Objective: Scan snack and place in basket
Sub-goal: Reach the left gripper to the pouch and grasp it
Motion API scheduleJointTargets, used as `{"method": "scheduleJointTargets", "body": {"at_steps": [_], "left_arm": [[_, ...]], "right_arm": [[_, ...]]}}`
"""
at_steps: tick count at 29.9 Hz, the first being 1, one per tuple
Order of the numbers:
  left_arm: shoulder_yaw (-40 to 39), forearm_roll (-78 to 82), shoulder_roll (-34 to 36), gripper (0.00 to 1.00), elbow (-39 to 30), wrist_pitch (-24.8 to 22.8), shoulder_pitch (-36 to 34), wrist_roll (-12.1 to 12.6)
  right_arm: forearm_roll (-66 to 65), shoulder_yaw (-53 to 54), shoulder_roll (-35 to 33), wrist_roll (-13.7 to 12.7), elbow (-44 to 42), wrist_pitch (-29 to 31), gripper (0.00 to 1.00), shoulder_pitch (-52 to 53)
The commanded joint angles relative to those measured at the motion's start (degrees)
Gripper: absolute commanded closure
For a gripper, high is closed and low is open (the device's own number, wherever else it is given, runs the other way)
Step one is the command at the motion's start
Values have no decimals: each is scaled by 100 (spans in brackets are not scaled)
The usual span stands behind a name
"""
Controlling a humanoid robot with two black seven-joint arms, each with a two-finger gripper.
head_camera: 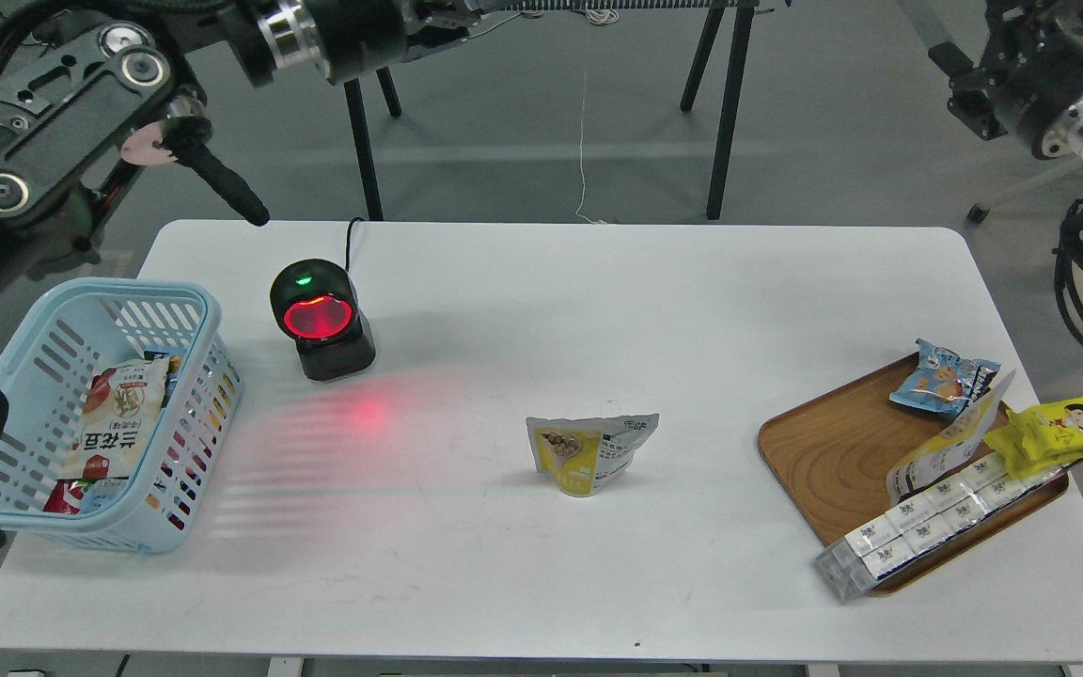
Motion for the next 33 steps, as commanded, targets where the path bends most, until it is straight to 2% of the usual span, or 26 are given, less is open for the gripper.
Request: {"method": "scheduleJointTargets", "body": {"at_steps": [1,4,8,9,12,16,20,26,30,33], "left_arm": [[14,1376,-29,1,-882,3,-49,16],[233,2422,-82,2,-1235,3,-49,8],[610,3591,-512,4,-1639,3,-31,-19],[725,3872,-600,4,-1710,3,-31,-19],[1076,4611,-819,5,-1737,3,-40,-45],[1489,5691,-1092,7,-1737,3,-58,-54],[2095,6825,-1330,7,-1666,3,-40,-72],[2869,6830,-1348,9,-1579,3,39,-54],[3019,6830,-1287,11,-1315,3,65,-63],[3204,6830,-1225,19,-1280,3,65,-72]], "right_arm": [[590,995,6,1,-30,181,1,-618],[653,1830,32,1,-30,190,1,-1075],[968,2981,85,1,-30,242,1,-1681],[1099,3262,94,-83,-30,277,1,-1839],[1381,3904,216,-618,-21,321,1,-2244],[1435,4328,445,-848,-21,348,1,-2596],[1444,4468,682,-857,-12,470,1,-2649],[1426,4566,779,-769,-3,619,1,-2650],[1400,4583,867,-585,-3,918,1,-2614],[1391,4583,955,-584,-12,989,1,-2597]]}}
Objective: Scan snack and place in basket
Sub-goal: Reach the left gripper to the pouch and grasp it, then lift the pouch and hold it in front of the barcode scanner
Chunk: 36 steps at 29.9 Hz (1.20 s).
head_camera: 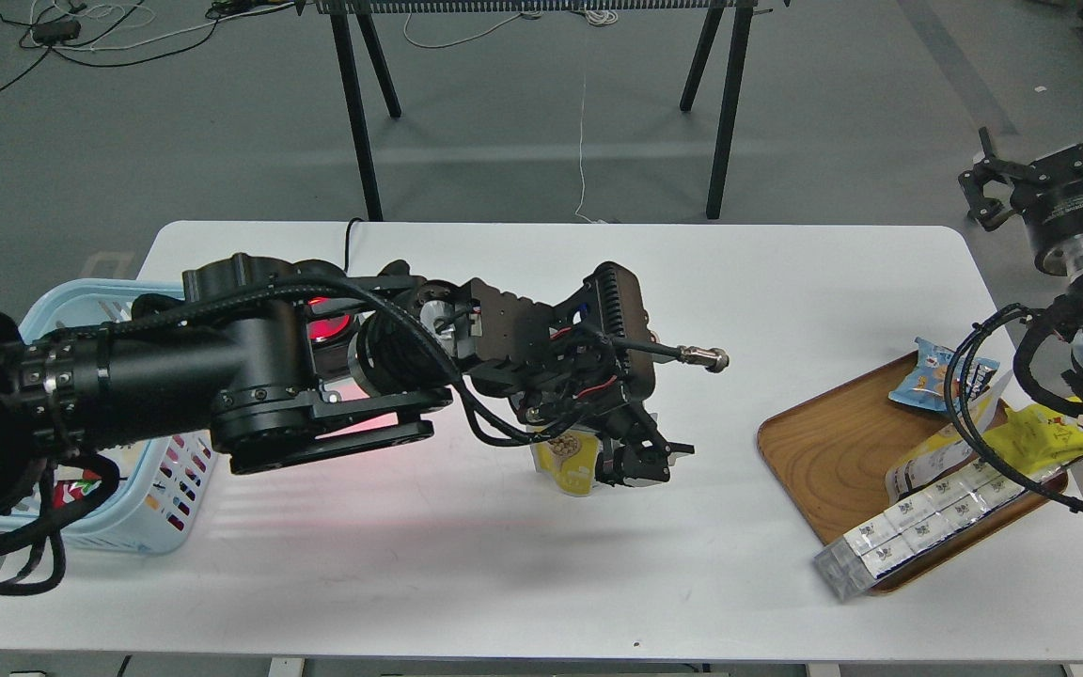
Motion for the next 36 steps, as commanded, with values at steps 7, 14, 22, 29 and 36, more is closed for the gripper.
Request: {"method": "scheduleJointTargets", "body": {"at_steps": [7,14,22,29,36], "left_arm": [[574,-2,157,42,103,-1,3,8],[583,-2,192,54,226,-1,-6,-10],[583,-2,377,73,226,-1,-23,-282],[566,-2,500,94,182,-1,-32,-440],[566,-2,588,100,173,-1,-23,-440]], "right_arm": [[-14,1,100,29,2,115,1,12],[-14,1,91,29,-7,202,1,-15],[-14,36,100,29,-7,202,1,-24],[-14,36,91,29,-24,194,1,-24],[-14,45,91,37,-24,176,1,-24]]}}
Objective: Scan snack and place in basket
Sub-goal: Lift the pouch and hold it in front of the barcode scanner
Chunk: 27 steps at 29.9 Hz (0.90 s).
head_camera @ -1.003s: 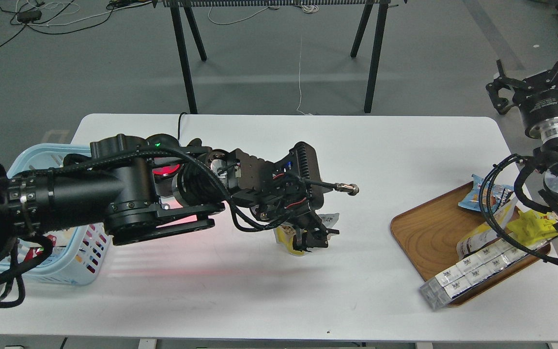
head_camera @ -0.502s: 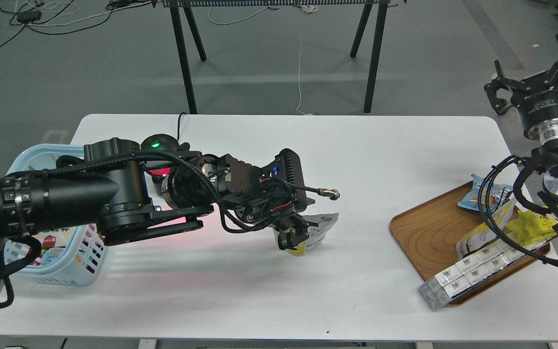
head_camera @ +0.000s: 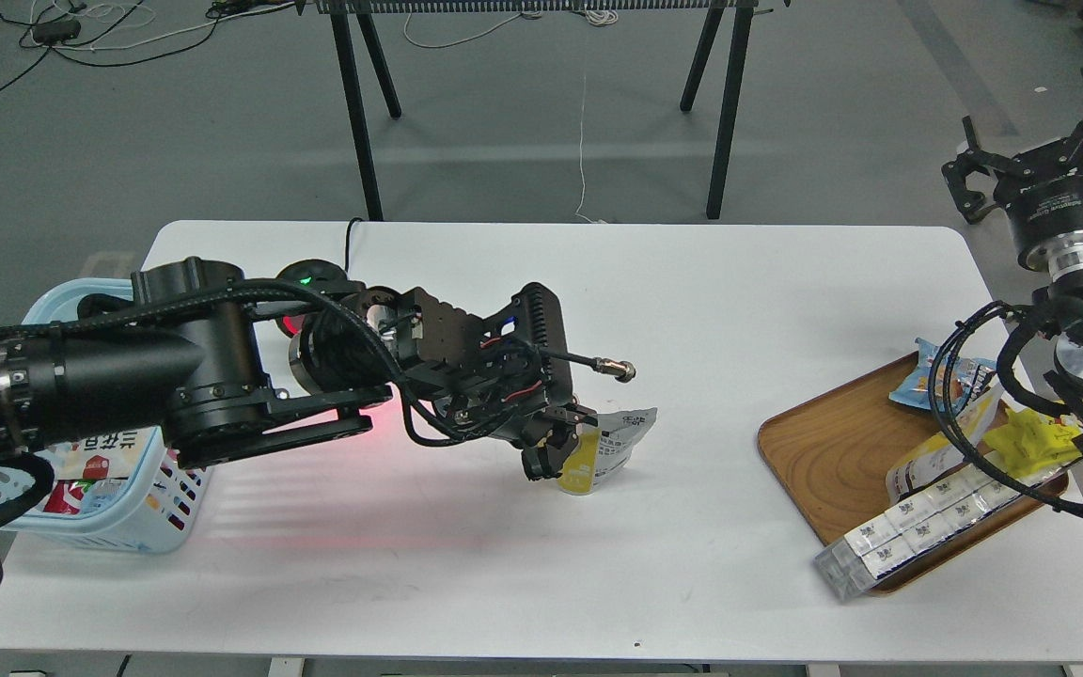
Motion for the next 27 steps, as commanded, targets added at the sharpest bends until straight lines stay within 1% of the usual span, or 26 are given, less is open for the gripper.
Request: {"method": "scheduleJointTargets", "body": {"at_steps": [1,11,18,19,23,24,27], "left_arm": [[-11,0,110,100,-22,0,-5,0],[-107,0,690,100,-592,0,-22,0],[-599,0,1367,100,-1050,0,-22,-44],[-661,0,1481,100,-1102,0,-22,-79],[-758,0,2087,100,-1313,0,-22,-421],[-758,0,2219,100,-1340,0,-14,-466],[-749,0,2614,100,-1367,0,-14,-484]], "right_arm": [[0,8,-1,2,0,-9,1,0],[0,17,-1,2,0,-35,1,27],[0,17,-1,2,-8,-44,1,35],[0,17,-1,2,-8,-44,1,35],[0,17,-1,2,-8,-53,1,53],[0,17,-1,2,-8,-53,1,53],[0,17,-1,2,-8,-44,1,44]]}}
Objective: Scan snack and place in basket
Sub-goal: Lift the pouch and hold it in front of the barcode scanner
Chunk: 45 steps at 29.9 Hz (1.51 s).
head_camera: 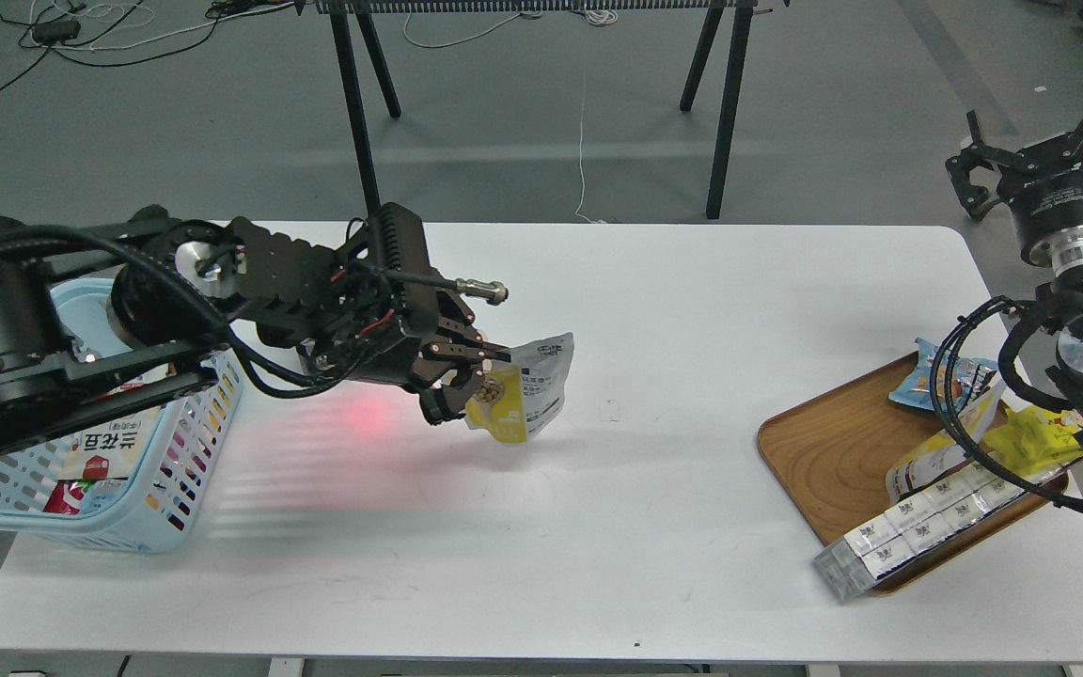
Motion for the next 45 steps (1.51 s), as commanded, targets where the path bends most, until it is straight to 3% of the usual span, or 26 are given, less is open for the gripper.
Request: {"method": "scheduleJointTargets", "body": {"at_steps": [1,10,30,45], "left_arm": [[-7,0,431,100,-30,0,10,-46],[28,0,1029,100,14,58,36,-230],[28,0,1170,100,593,137,150,-256],[11,0,1187,100,576,146,150,-265]], "right_arm": [[0,-1,0,0,1,5,1,-9],[0,-1,0,0,1,-4,1,-9],[0,-1,0,0,1,5,1,0],[0,-1,0,0,1,-4,1,0]]}}
